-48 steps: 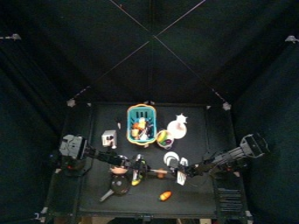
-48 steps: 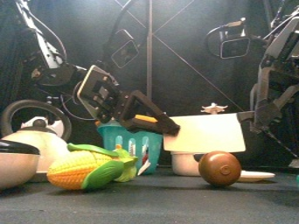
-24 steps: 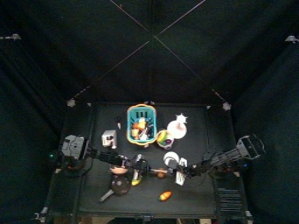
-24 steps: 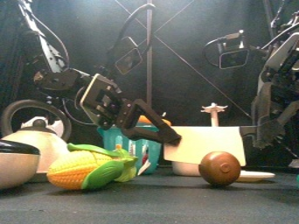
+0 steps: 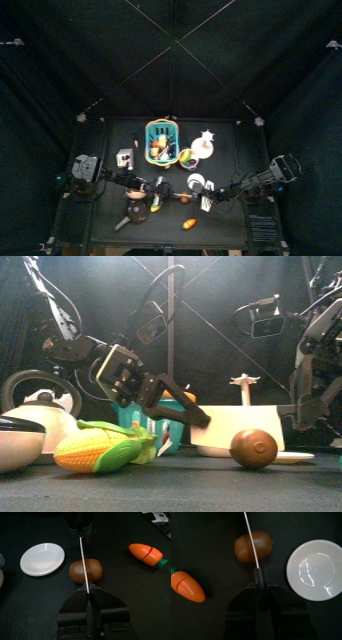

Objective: Cut kiwi

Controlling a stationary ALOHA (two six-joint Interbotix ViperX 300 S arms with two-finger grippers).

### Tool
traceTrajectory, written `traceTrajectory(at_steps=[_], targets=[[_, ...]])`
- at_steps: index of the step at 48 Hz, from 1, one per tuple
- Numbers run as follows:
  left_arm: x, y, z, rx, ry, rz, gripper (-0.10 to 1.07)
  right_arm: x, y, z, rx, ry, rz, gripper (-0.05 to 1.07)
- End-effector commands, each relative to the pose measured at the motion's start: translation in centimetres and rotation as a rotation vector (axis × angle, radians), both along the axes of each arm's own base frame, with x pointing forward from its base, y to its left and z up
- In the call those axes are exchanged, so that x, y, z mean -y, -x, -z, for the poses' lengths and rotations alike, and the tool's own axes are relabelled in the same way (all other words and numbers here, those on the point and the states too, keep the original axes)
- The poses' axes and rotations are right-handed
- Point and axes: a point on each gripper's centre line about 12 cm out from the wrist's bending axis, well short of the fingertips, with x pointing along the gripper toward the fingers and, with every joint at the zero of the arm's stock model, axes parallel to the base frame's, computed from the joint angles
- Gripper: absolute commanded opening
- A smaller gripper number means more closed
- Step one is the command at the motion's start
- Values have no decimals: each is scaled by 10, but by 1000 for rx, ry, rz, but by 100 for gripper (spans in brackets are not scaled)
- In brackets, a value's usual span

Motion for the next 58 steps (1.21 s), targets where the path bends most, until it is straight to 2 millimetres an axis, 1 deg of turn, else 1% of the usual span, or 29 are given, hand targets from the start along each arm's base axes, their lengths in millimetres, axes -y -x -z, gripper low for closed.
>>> traceTrajectory(at_steps=[1, 13, 23, 41, 52, 58], targets=[[2, 1, 2, -16, -6, 7, 39, 5, -2, 1, -2, -4, 24, 39], [2, 1, 5, -21, -7, 7, 39, 4, -4, 6, -18, 0, 21, 39], [2, 2, 8, -30, -7, 6, 39, 4, -7, 6, -13, 7, 15, 39], [2, 1, 4, -19, -6, 6, 39, 4, -9, 2, 1, 12, 8, 39], [2, 0, -7, 7, -3, 7, 39, 4, -11, -5, 27, 9, 5, 39], [2, 0, -9, 11, -2, 7, 39, 4, -11, -7, 33, 14, -2, 39]])
